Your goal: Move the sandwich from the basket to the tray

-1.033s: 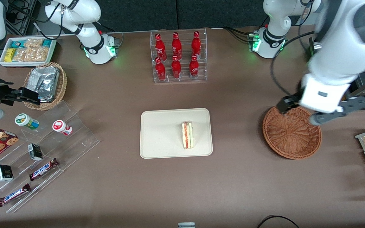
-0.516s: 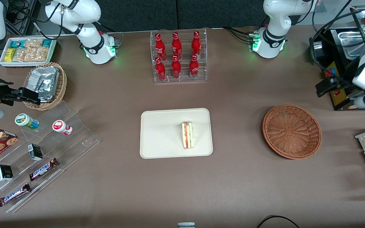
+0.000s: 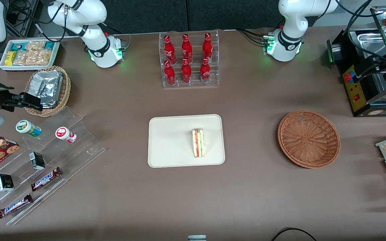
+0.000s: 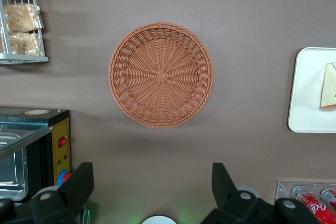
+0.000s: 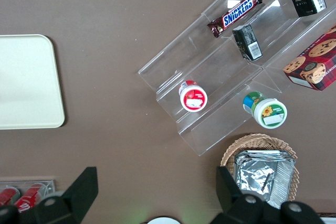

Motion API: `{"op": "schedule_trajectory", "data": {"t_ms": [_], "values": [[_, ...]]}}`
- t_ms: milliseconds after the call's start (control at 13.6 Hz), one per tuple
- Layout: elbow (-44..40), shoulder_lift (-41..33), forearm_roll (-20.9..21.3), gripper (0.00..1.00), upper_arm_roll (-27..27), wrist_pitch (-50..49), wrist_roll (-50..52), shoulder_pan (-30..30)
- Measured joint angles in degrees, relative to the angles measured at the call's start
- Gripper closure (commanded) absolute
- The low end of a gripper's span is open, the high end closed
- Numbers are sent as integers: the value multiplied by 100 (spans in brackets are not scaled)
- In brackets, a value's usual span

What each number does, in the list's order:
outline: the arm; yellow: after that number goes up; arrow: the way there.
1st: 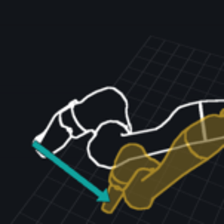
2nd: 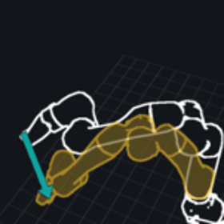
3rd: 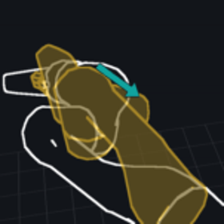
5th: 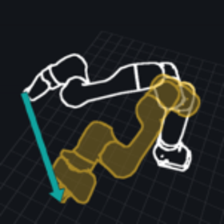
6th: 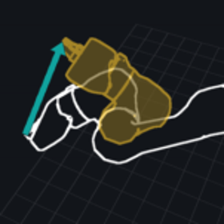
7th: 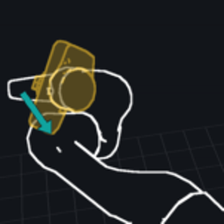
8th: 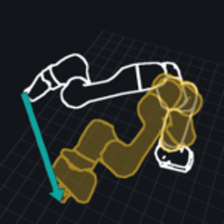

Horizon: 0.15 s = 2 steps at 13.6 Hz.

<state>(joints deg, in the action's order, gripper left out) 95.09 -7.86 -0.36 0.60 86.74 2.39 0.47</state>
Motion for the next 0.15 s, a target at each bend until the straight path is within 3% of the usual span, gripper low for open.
{"op": "schedule_trajectory", "data": {"t_ms": [148], "values": [[-16, 79, -3, 1, -11, 31, 0, -90]]}}
